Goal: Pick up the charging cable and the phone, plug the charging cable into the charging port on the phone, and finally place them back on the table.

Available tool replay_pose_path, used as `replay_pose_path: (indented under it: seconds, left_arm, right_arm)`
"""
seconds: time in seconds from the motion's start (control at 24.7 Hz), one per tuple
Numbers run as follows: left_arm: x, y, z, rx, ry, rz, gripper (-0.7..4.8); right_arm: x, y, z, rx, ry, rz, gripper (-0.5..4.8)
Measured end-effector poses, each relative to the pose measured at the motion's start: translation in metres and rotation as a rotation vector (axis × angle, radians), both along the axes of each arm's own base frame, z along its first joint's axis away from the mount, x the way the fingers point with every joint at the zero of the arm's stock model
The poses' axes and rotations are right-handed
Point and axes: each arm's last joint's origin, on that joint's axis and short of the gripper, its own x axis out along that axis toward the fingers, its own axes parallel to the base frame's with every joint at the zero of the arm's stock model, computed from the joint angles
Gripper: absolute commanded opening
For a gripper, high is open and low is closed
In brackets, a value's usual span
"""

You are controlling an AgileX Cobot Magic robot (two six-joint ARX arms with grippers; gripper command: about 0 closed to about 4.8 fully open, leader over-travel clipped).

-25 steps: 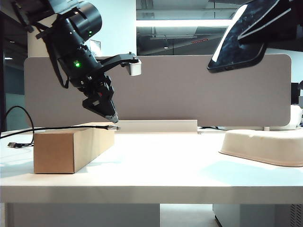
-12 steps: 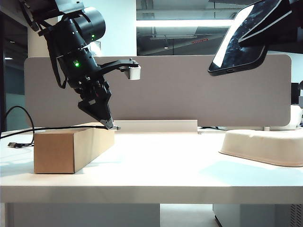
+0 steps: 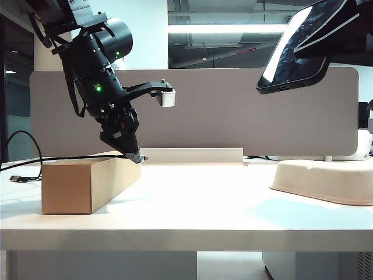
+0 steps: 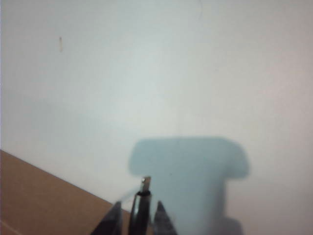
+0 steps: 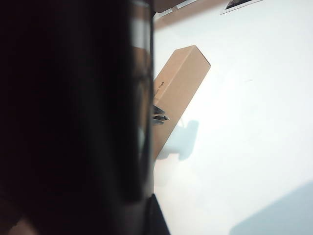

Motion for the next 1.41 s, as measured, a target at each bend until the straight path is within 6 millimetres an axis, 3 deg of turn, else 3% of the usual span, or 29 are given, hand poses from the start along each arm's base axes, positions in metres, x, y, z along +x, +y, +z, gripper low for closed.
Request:
replay_pose_path:
  seconds: [1.21, 1.41]
  left_arm:
    - [0.0022, -0.0004, -0.0076, 0.028, 0.014, 0.018, 0.78]
    - [0.0016, -0.0018, -0.0075, 0.029, 0.013, 0.014, -0.06]
  right_arm:
    - [0.0000, 0.0000, 0.0000, 0.000, 0.000, 0.000, -0.06]
    - [0.0000, 0.0000, 0.0000, 0.000, 0.000, 0.000, -0.06]
